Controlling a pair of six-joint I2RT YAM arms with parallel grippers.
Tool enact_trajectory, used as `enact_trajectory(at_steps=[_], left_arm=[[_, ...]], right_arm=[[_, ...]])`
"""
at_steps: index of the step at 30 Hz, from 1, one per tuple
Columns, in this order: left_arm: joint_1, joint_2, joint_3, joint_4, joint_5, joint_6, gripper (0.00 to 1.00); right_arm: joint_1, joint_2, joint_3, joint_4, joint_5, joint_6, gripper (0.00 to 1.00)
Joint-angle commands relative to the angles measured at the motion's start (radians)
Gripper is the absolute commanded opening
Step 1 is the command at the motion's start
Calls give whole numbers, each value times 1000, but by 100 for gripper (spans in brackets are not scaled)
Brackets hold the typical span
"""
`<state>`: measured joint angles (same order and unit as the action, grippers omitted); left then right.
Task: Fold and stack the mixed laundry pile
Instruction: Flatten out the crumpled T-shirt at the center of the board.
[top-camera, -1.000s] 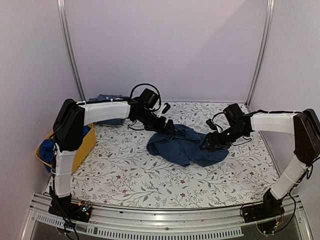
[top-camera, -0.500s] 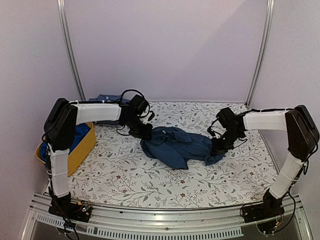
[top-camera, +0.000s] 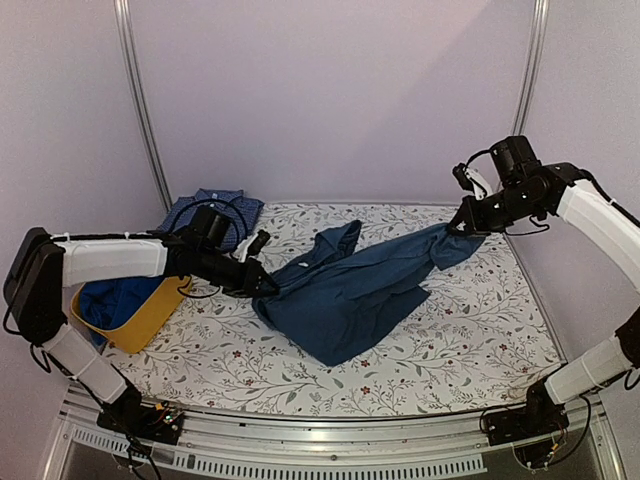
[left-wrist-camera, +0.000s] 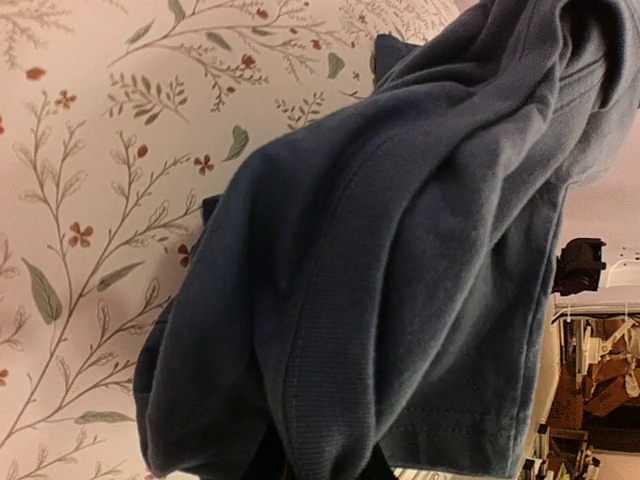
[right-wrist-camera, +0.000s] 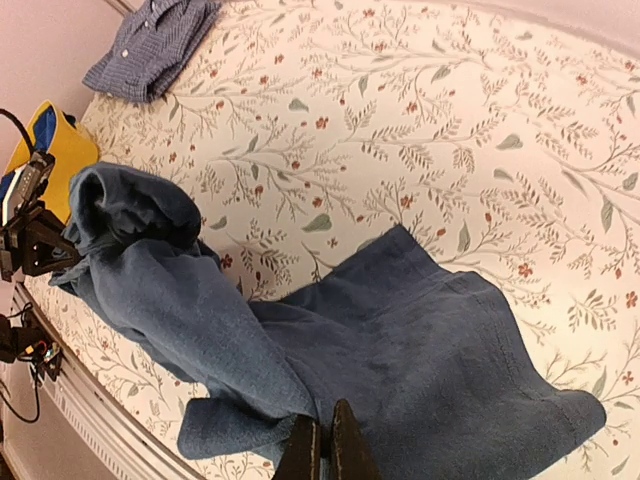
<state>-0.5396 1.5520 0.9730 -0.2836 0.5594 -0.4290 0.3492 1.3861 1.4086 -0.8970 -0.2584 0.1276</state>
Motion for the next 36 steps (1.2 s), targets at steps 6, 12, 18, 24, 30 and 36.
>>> enact_trajectory(at_steps=[6, 12, 18, 24, 30, 36], left_arm=[[78, 51, -96, -18, -194, -154, 35], [61, 53, 10, -71, -305, -82, 64], [-65, 140, 185, -119, -266, 83, 71], [-168, 177, 240, -238, -368, 140, 73], [-212, 163, 196, -295, -472, 132, 79], [-243, 230, 232, -340, -556, 137, 80]], right_arm=[[-40, 222, -162, 105, -226, -25, 0], [-41, 361, -119, 97, -178, -39, 0], [-52, 349, -149, 86, -136, -51, 0], [-62, 338, -144, 104, -114, -21, 0], [-65, 361, -123, 115, -121, -5, 0], [-65, 368, -118, 110, -93, 7, 28]])
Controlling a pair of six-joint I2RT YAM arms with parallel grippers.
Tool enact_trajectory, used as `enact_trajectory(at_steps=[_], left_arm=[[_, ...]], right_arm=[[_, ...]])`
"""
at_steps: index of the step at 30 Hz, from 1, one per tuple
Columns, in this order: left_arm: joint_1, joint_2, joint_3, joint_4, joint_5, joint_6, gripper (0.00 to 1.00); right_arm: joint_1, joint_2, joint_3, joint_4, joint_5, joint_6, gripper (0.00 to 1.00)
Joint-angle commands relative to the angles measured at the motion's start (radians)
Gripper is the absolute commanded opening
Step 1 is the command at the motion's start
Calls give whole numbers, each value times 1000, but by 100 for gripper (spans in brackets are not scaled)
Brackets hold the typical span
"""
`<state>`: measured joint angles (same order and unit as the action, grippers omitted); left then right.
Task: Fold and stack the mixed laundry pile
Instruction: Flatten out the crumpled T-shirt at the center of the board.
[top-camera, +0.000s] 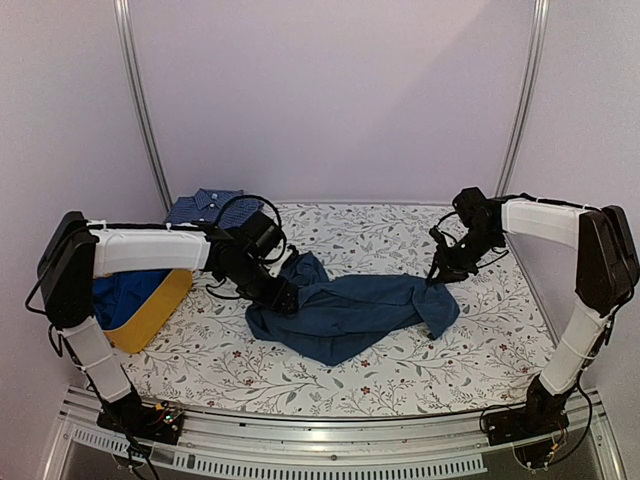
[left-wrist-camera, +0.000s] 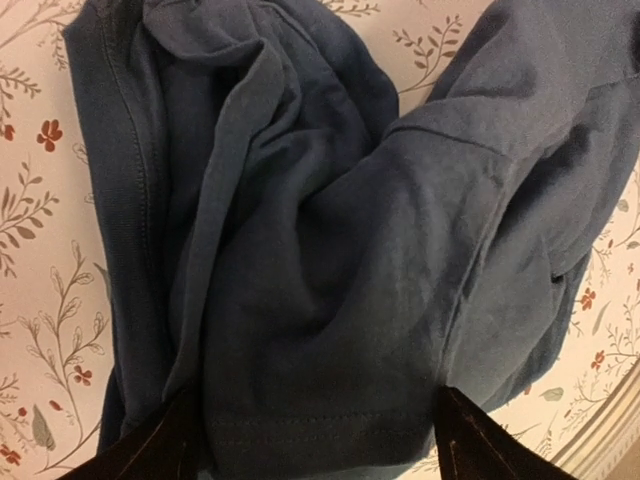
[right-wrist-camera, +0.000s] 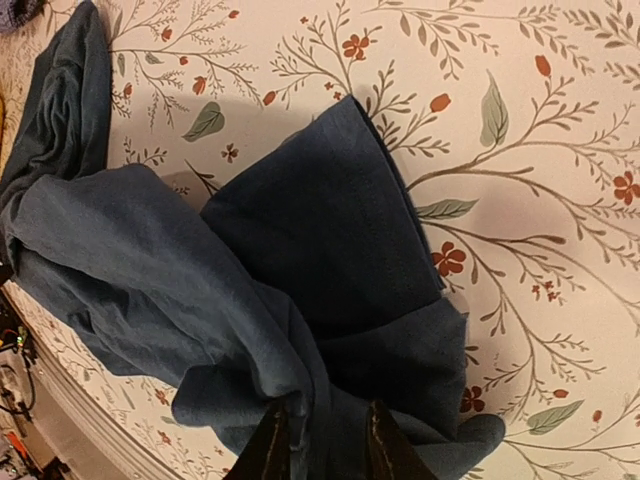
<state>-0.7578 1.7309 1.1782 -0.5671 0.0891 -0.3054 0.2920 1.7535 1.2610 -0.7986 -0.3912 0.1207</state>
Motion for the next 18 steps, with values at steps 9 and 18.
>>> enact_trajectory(at_steps=[9, 18], left_arm=[[-12, 65, 87, -68, -143, -1, 41], [76, 78, 132, -52, -100, -34, 5]], right_arm=[[11, -194, -148, 10, 11, 68, 46], [148, -364, -373, 119, 63, 241, 59]])
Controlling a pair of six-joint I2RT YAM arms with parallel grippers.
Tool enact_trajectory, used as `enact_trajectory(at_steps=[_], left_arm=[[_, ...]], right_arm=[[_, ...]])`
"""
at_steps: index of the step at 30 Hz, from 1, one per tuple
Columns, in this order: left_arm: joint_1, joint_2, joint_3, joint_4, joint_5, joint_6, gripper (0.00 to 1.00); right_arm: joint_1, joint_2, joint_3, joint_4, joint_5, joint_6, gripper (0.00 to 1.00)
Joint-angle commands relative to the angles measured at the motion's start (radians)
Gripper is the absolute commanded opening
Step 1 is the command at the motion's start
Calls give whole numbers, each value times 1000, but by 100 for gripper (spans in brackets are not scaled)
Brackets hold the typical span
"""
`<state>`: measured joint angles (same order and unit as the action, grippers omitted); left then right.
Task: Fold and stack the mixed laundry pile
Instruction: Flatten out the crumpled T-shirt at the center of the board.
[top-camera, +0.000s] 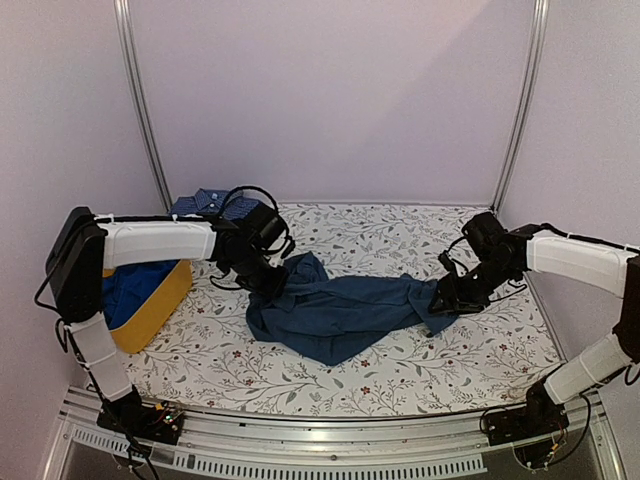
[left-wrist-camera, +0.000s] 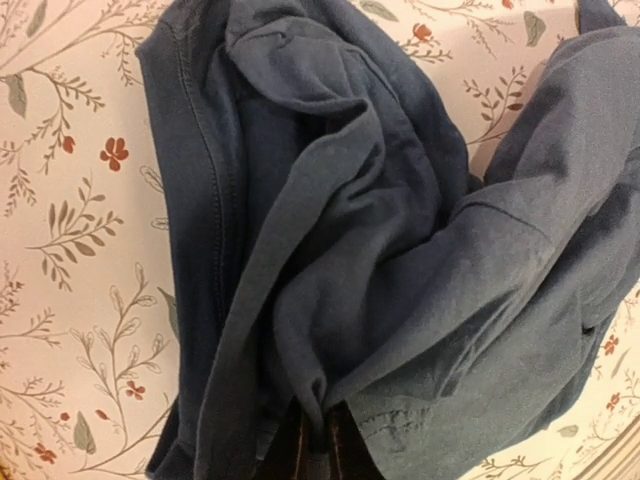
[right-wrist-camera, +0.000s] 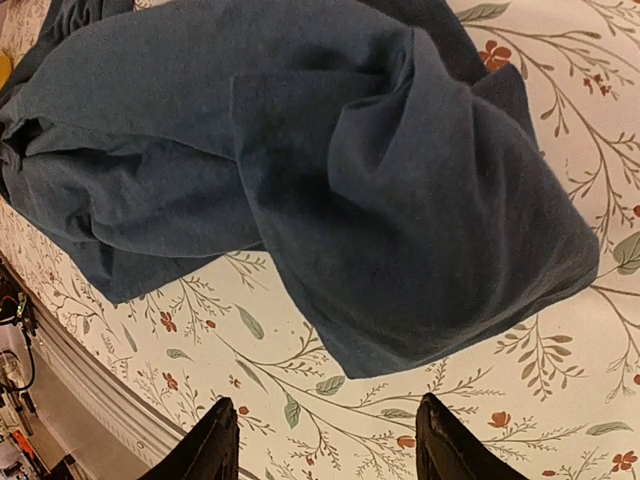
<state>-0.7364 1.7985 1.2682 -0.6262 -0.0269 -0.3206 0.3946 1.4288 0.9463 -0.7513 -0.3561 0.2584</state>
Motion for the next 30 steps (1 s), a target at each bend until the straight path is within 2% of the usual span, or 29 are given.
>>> enact_trajectory(at_steps=[1, 6, 14, 18, 22, 23, 27, 30], left_arm=[[67, 10, 51, 10, 38, -21, 4], [120, 20, 89, 27, 118, -41, 0], [133, 45, 106, 31, 167, -55, 0], [133, 40, 102, 30, 162, -58, 0], [135, 31, 99, 27, 148, -57, 0], [136, 29, 97, 26, 146, -57, 0], [147, 18, 99, 26, 134, -57, 0], [156, 8, 112, 28, 133, -57, 0]], right_arm=[[61, -41, -66, 82, 46, 123, 60], [160, 20, -78, 127, 95, 173, 69], [214, 135, -62, 163, 238, 242, 70], [236, 192, -32, 91, 427, 250, 71], [236, 175, -39, 71, 549, 254, 67], [236, 173, -35, 67, 584, 255, 64], [229, 174, -10, 73, 611, 250, 27], [221, 150, 16, 86, 615, 237, 6]])
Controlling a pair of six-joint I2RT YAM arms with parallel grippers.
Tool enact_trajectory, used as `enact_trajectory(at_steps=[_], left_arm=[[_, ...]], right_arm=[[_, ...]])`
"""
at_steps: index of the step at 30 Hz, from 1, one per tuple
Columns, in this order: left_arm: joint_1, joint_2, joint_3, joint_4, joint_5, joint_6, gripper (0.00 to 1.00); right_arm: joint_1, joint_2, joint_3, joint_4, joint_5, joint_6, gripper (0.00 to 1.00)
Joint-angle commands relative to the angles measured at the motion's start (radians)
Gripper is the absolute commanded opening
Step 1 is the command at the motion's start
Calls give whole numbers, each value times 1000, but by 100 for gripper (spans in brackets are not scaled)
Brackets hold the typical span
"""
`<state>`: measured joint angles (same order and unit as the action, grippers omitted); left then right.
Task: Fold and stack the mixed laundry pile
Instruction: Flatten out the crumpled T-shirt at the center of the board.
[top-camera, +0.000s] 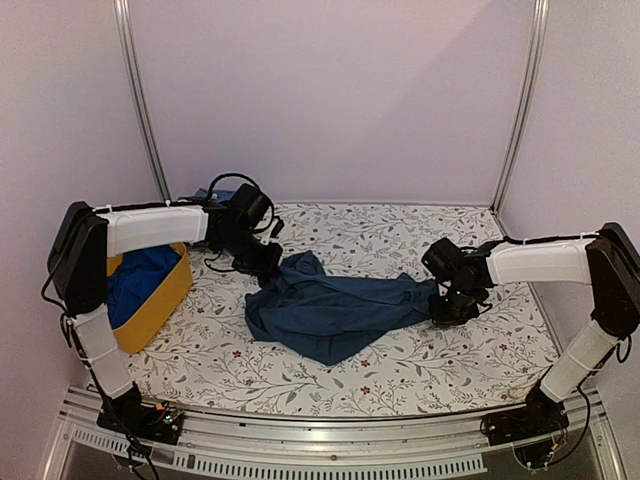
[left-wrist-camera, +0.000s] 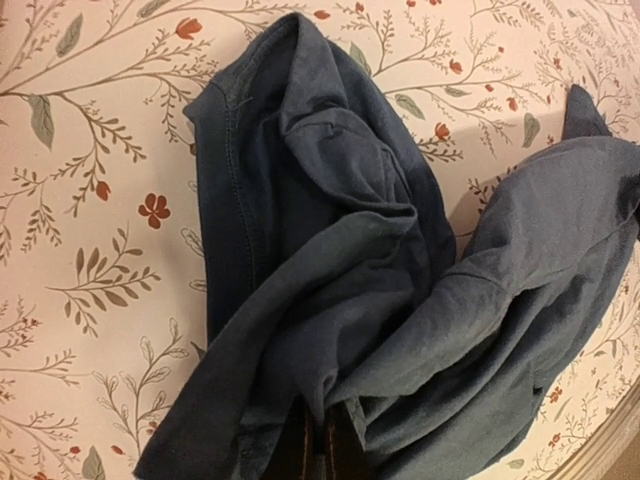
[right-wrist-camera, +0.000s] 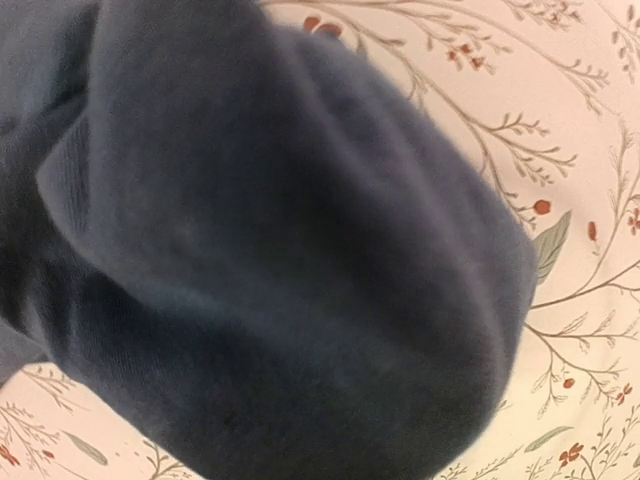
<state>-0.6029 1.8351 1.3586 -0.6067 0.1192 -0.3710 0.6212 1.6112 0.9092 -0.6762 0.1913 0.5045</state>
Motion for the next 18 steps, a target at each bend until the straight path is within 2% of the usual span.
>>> enact_trajectory(at_steps=[1, 5, 9, 18], left_arm=[[24, -35, 25, 8, -18, -6, 0], [33, -68, 77, -10, -77, 19, 0], [43, -121, 190, -28, -156, 79, 0], [46, -169, 533, -50, -276, 201, 0]], right_arm=[[-11, -40, 63, 11, 68, -17, 1], [-42, -87, 140, -47, 92, -68, 0], [-93, -152, 308, -127, 121, -166, 0], [-155, -87, 927, -314, 193, -413, 0]])
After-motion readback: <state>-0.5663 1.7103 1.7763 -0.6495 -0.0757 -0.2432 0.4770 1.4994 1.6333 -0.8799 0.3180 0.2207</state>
